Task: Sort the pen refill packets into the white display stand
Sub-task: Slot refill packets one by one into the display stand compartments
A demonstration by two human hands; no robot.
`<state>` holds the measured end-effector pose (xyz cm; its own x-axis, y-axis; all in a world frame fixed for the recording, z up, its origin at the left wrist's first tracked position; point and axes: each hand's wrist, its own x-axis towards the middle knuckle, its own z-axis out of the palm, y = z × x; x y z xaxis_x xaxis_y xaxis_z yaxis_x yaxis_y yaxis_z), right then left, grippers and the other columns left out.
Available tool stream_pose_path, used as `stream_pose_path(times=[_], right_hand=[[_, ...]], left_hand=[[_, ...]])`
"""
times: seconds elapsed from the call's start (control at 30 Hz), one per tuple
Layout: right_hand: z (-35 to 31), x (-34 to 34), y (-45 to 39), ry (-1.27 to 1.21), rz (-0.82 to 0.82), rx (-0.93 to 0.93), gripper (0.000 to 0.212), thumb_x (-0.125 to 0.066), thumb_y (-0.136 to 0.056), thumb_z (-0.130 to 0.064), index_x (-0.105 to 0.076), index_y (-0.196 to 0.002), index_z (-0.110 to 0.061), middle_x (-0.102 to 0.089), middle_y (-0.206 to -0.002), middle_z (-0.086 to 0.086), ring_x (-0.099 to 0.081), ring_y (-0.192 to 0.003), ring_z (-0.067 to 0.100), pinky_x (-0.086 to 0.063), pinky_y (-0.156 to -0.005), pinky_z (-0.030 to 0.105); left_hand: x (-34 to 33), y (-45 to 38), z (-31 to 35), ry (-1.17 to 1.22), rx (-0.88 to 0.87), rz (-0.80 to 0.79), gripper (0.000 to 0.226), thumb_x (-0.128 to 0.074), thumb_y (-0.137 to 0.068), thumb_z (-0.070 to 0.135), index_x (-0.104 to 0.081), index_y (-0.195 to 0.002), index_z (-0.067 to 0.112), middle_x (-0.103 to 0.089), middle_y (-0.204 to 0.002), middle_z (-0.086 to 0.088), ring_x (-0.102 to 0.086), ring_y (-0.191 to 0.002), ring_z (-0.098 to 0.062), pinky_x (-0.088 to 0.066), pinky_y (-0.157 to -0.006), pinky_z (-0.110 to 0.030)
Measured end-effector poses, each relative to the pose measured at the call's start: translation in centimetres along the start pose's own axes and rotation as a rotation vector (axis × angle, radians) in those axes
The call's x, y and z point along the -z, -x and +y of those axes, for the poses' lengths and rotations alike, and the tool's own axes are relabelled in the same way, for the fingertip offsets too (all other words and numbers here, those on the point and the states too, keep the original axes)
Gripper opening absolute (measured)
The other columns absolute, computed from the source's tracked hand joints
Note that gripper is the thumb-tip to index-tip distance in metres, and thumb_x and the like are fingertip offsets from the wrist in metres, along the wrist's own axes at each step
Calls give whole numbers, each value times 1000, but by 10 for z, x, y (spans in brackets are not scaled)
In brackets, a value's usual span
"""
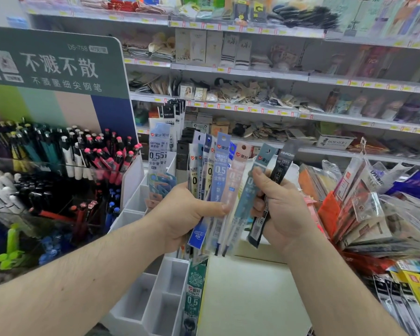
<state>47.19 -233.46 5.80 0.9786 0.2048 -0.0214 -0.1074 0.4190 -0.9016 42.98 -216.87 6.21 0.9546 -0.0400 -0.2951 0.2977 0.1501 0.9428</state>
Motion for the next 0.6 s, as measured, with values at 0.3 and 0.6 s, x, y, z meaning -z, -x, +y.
stream_pose_path(times=[0.3, 0.6], right_hand=[[-12, 9, -5, 40, -51, 13, 23, -62, -80, -27, -44, -72, -14, -35, -53, -3, -26, -41, 9, -21, -41, 20], [-3, -1, 1, 139, 79, 62, 29, -74, -64, -28, -54, -80, -14, -47, -58, 0, -34, -47, 13, -30, -45, 25]], left_hand=[[-2, 2, 1, -24, -11, -28, 48, -78, -73, 1, -60, -117, 1, -75, -101, -17, -74, -92, -33, -61, -79, -50], [-5, 3, 0, 14, -40, -123, 32, -76, -62, 8, -63, -92, 10, -75, -81, -10, -74, -77, -27, -62, -69, -41]])
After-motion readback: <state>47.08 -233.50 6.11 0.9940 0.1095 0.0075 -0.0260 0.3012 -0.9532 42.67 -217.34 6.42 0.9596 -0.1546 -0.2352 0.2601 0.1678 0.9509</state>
